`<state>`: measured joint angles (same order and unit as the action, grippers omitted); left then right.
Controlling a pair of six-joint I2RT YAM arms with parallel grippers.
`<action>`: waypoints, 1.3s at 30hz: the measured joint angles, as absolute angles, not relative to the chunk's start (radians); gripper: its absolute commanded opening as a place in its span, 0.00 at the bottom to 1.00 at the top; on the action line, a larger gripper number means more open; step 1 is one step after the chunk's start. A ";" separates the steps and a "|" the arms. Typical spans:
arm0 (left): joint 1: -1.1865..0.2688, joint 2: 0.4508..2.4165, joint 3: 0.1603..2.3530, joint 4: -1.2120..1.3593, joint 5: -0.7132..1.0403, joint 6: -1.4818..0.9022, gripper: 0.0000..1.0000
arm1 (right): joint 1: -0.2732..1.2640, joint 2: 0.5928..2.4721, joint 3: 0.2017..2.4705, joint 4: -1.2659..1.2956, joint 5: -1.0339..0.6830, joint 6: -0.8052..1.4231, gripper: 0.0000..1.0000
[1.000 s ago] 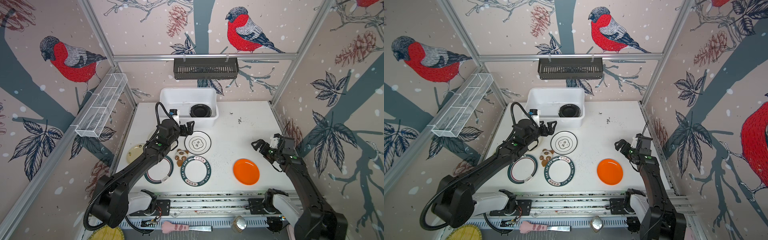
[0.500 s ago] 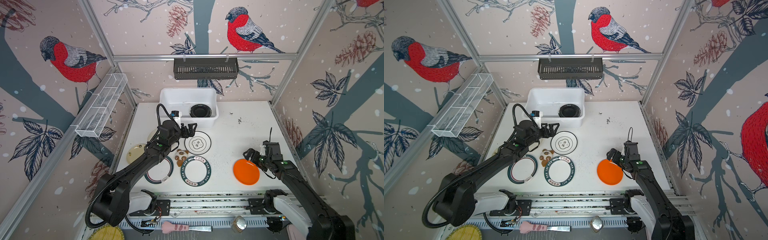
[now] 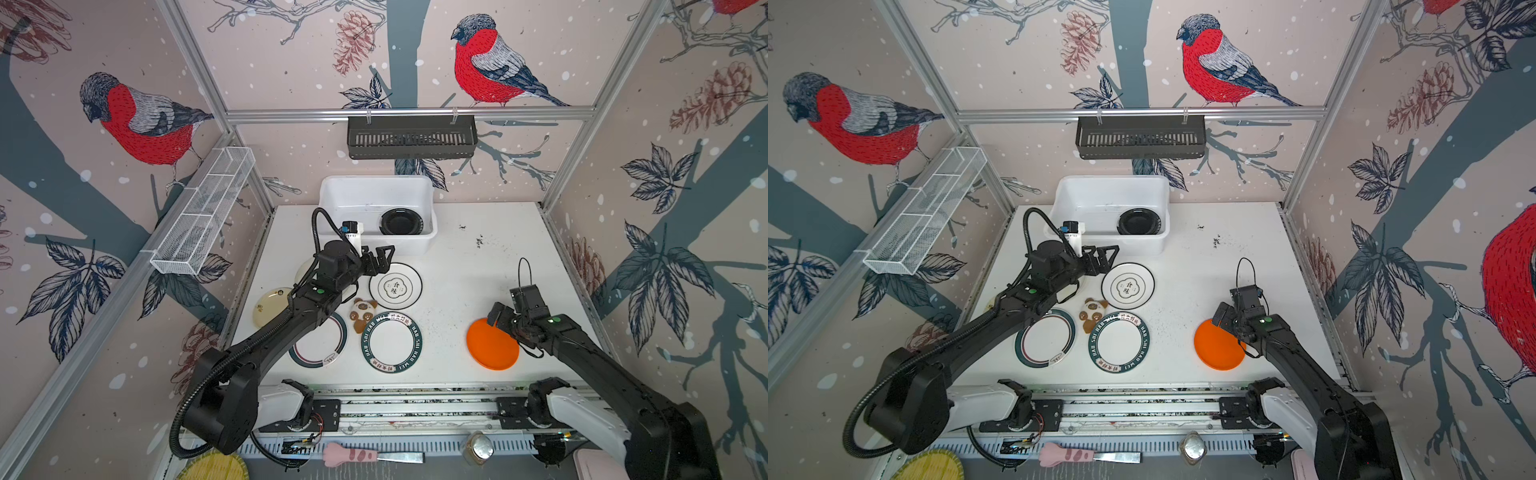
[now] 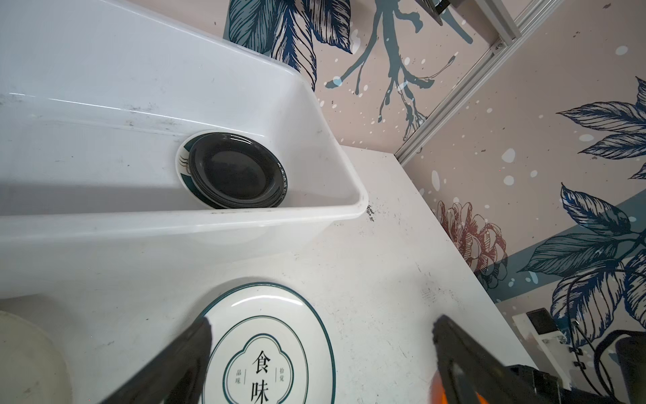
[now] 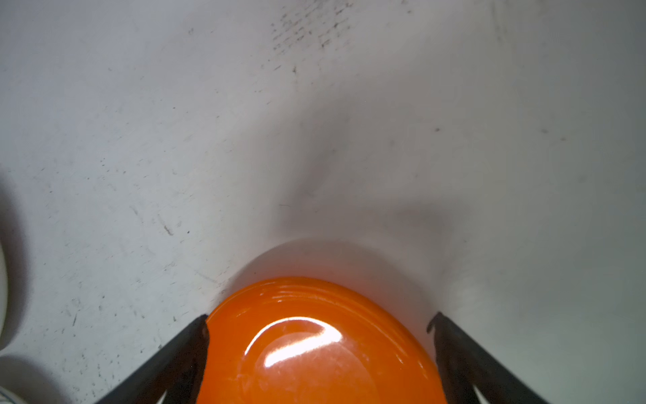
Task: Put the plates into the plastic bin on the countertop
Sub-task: 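Lower the right gripper onto the rim of the orange plate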
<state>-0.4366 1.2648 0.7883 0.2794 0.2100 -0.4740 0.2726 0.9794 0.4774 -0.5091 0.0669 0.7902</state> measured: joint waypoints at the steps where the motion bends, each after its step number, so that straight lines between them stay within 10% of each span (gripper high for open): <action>1: -0.437 1.265 0.788 0.279 0.210 -0.474 0.98 | 0.278 0.984 0.481 -0.519 0.084 0.803 1.00; 20: -0.444 1.262 0.762 0.287 0.209 -0.474 0.98 | 0.335 1.049 0.444 -0.561 0.178 0.898 0.99; 39: -0.448 1.270 0.756 0.285 0.205 -0.474 0.98 | 0.341 1.074 0.400 -0.454 0.233 0.916 0.63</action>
